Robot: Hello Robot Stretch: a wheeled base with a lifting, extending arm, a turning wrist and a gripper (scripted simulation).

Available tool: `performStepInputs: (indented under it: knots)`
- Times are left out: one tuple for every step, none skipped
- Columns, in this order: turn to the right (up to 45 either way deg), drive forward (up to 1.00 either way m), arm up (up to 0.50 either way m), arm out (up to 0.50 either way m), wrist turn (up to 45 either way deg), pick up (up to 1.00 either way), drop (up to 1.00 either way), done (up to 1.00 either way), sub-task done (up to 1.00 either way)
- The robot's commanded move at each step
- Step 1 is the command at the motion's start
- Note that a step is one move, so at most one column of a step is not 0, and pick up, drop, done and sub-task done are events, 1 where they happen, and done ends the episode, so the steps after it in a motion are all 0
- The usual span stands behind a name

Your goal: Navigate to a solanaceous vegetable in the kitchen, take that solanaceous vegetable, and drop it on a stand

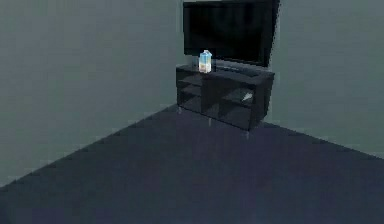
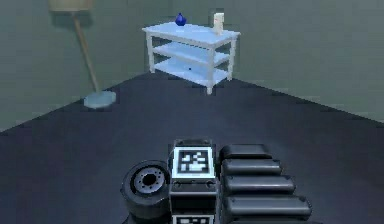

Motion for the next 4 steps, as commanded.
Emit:
performStepInputs:
  knots:
    - [0.0, 1.00, 0.00, 0.00, 0.0, 0.00, 0.00, 0.00, 0.00]
    - [-3.0, 0.00, 0.00, 0.00, 0.0, 0.00, 0.00, 0.00, 0.00]
    - [0.0, 0.90, 0.00, 0.00, 0.0, 0.00, 0.00, 0.00, 0.00]
    - [-9.0, 0.00, 0.00, 0.00, 0.0, 0.00, 0.00, 0.00, 0.00]
